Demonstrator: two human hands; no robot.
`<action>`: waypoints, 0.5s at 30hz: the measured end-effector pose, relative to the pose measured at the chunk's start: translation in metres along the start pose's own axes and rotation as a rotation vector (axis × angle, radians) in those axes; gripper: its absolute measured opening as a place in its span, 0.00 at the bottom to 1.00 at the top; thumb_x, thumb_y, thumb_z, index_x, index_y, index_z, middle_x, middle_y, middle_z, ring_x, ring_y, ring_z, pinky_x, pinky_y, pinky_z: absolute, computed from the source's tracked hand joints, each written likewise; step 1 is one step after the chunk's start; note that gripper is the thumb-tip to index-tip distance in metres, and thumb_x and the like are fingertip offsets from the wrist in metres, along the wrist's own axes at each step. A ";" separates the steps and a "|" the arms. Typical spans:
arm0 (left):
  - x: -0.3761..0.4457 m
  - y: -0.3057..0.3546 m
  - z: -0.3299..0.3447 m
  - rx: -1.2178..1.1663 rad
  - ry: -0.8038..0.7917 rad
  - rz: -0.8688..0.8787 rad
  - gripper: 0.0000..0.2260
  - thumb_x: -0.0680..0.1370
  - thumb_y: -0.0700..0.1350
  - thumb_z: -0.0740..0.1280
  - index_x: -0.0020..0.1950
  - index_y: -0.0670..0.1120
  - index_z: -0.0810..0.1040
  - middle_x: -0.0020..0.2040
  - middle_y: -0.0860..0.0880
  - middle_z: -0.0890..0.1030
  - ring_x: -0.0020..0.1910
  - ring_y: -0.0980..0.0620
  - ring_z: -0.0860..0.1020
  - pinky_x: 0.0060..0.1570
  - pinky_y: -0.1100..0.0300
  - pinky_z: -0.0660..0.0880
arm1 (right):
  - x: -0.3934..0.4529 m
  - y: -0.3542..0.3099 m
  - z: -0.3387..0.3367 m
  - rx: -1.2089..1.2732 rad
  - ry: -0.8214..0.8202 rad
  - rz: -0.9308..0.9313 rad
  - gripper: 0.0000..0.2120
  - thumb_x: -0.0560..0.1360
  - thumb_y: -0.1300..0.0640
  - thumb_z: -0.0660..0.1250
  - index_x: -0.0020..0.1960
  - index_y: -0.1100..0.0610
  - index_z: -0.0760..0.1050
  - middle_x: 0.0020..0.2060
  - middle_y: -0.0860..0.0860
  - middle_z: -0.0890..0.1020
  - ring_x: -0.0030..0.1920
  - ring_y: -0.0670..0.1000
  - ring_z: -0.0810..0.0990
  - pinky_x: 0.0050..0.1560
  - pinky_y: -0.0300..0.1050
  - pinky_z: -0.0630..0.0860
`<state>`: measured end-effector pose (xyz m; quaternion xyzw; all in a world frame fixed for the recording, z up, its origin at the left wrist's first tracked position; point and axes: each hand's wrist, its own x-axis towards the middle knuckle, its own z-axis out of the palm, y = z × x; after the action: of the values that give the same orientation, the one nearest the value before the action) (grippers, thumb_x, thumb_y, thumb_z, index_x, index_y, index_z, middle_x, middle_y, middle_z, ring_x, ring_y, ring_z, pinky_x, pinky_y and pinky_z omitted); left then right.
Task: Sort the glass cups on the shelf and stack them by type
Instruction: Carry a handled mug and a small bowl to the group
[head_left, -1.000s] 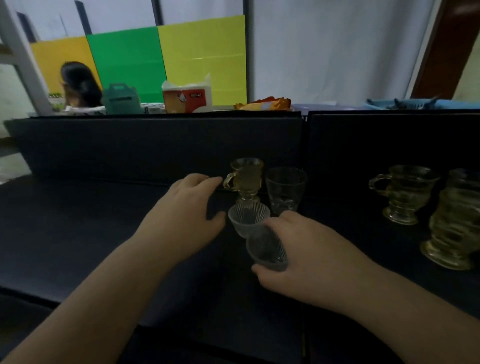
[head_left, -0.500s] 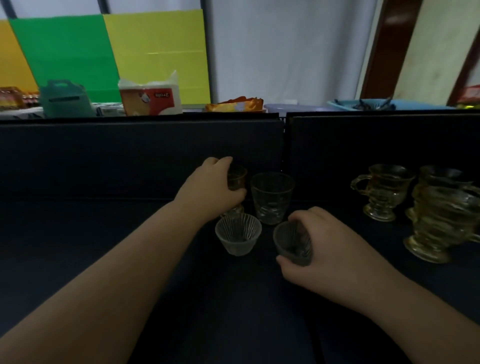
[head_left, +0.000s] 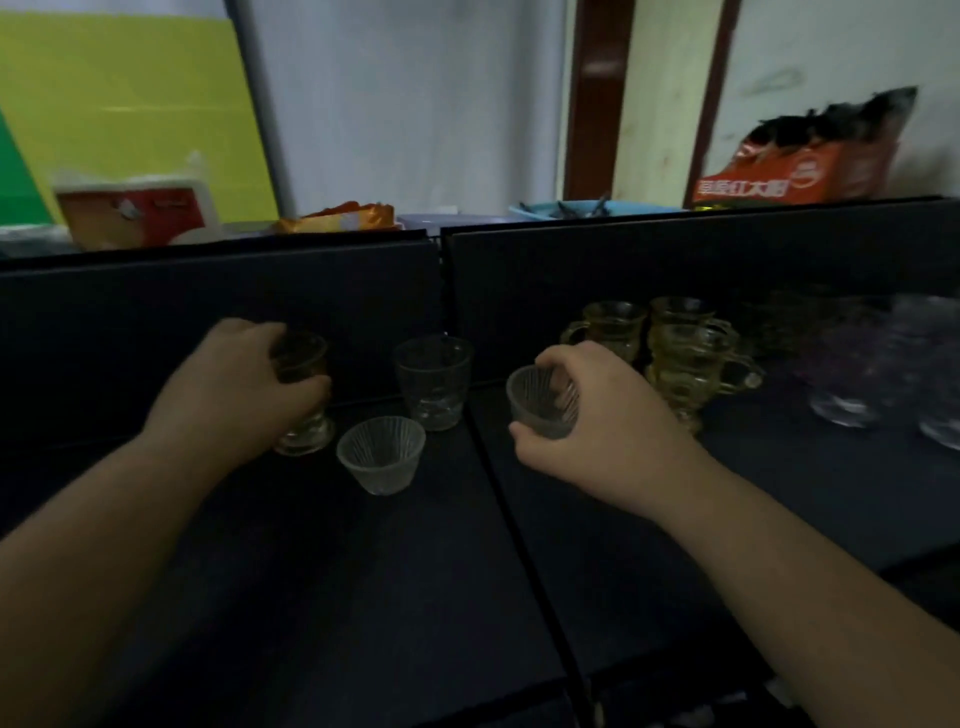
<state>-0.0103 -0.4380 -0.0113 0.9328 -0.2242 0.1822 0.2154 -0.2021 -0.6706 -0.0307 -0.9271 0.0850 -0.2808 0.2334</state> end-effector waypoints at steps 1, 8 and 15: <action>-0.004 0.003 -0.007 -0.011 0.027 0.021 0.35 0.67 0.60 0.71 0.69 0.44 0.73 0.63 0.42 0.72 0.55 0.42 0.76 0.53 0.48 0.74 | -0.007 -0.001 -0.006 -0.013 0.001 0.020 0.22 0.68 0.44 0.74 0.58 0.47 0.73 0.50 0.40 0.72 0.49 0.40 0.74 0.47 0.31 0.71; -0.047 0.072 -0.037 -0.146 0.061 0.364 0.29 0.70 0.57 0.71 0.67 0.46 0.74 0.58 0.50 0.71 0.51 0.51 0.72 0.50 0.55 0.68 | -0.064 0.006 -0.056 -0.140 0.090 0.177 0.22 0.69 0.41 0.72 0.60 0.42 0.71 0.54 0.42 0.73 0.48 0.40 0.73 0.43 0.27 0.66; -0.087 0.162 0.003 -0.345 -0.173 0.508 0.32 0.71 0.60 0.71 0.71 0.48 0.70 0.62 0.53 0.70 0.52 0.56 0.74 0.52 0.57 0.75 | -0.121 0.026 -0.096 -0.206 0.109 0.285 0.25 0.68 0.40 0.72 0.61 0.43 0.70 0.52 0.40 0.71 0.48 0.35 0.71 0.43 0.28 0.65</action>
<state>-0.1626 -0.5409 0.0001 0.8086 -0.4953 0.1093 0.2983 -0.3569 -0.6956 -0.0311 -0.9079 0.2563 -0.2847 0.1699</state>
